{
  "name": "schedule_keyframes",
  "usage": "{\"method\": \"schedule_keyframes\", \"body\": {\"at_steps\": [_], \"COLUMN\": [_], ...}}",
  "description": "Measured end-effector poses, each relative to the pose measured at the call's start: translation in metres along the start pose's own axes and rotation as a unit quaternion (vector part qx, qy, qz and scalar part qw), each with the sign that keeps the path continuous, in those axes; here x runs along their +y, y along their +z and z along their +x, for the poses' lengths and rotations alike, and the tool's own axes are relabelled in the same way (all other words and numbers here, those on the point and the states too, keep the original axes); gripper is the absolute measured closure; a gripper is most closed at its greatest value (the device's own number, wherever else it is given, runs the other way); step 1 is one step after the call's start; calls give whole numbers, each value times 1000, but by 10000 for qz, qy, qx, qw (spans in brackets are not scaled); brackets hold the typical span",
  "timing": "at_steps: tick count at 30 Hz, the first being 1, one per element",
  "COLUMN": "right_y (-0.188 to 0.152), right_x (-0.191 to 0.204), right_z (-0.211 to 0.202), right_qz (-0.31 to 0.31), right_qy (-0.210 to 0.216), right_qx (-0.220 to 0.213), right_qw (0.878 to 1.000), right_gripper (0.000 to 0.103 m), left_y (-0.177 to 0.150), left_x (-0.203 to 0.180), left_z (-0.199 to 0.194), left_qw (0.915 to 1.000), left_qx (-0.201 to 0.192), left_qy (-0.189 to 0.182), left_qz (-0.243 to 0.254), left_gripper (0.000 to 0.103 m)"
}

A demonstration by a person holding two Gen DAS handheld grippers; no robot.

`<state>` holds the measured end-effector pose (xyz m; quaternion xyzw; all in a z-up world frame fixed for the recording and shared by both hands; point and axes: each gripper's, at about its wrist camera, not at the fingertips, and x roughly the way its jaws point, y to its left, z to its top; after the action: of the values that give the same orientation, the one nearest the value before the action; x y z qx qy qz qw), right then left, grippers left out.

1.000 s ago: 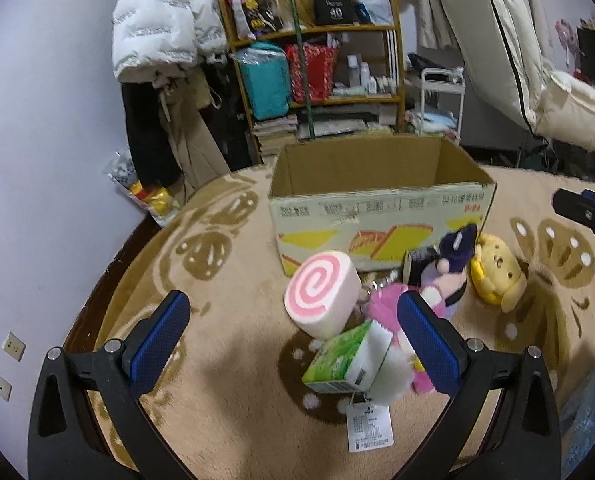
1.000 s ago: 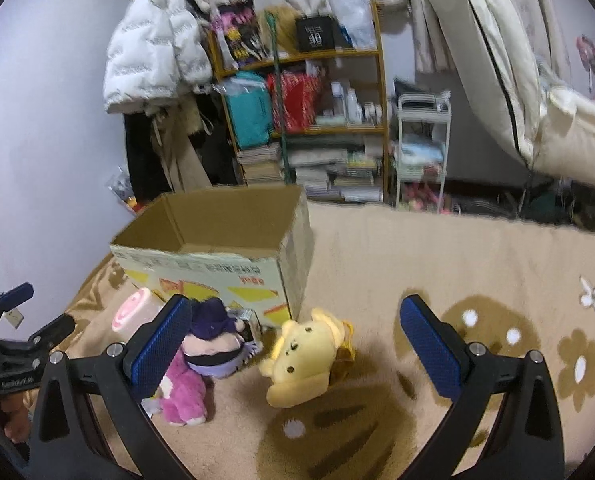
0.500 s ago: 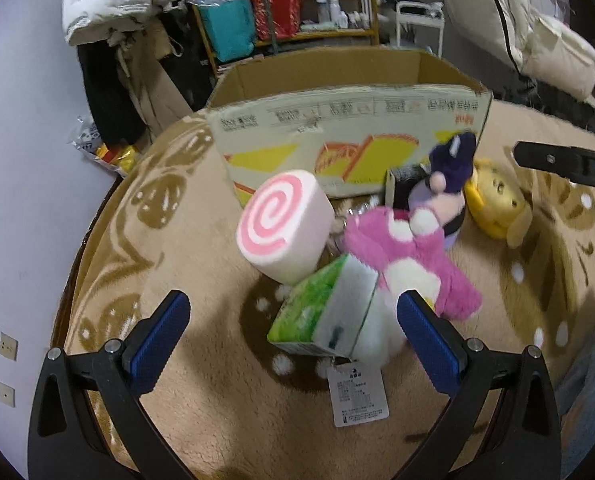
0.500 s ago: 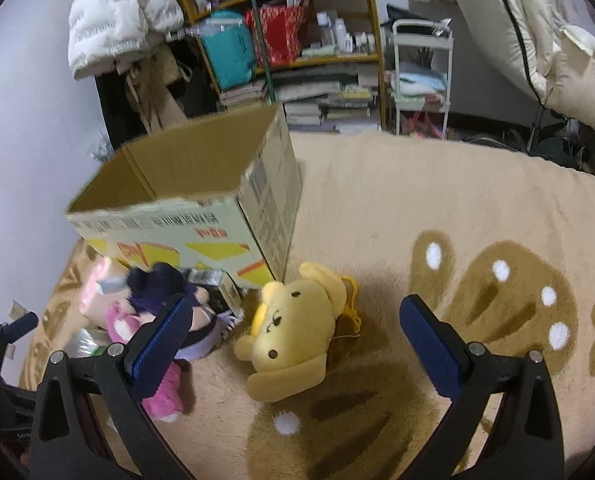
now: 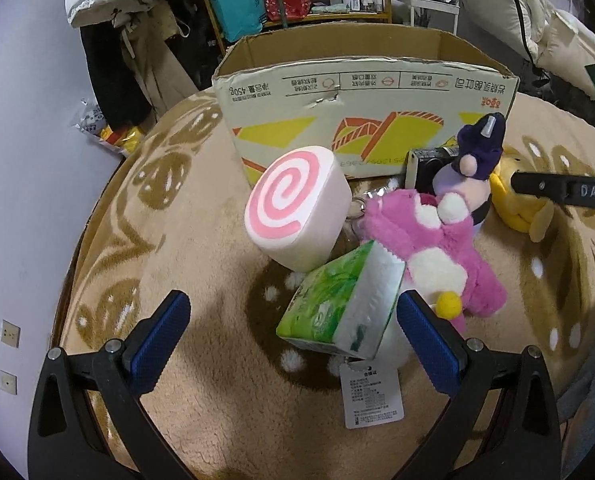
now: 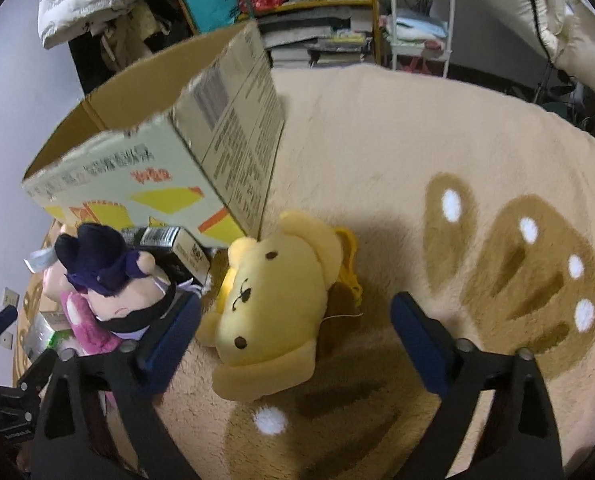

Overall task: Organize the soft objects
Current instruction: 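Grasp the green tissue pack with the left gripper while the right gripper grasps the yellow plush dog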

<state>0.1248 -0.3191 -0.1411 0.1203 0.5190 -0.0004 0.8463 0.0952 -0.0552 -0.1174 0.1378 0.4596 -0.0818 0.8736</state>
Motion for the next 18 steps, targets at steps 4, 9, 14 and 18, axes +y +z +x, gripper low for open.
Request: {"method": "schedule_keyframes", "body": {"at_steps": [4,9,14,18], "right_y": [0,-3,-7,-9], "right_x": [12,19,20,19], "right_z": [11,14,11,10], "right_qz": [-298,-440,-391,-437], "right_qy": [-59,-249,-227,-227], "right_qx": [168,270,273,315], "right_qw": [9994,9984,9986,9983], "right_gripper": [12,17,23,29], "left_y": [-1,-2,-4,-5], "left_x": [0,-2,-8,-7], "left_z": [0,-3,-6,-8], "left_qw": [9998,9986,9970,9963], "left_qx": [8,15,42,81], "left_qy": [-183,-520,-769,-842], "left_qz": [-36,-55,-45,-127], "left_gripper": [17,41,62,65]}}
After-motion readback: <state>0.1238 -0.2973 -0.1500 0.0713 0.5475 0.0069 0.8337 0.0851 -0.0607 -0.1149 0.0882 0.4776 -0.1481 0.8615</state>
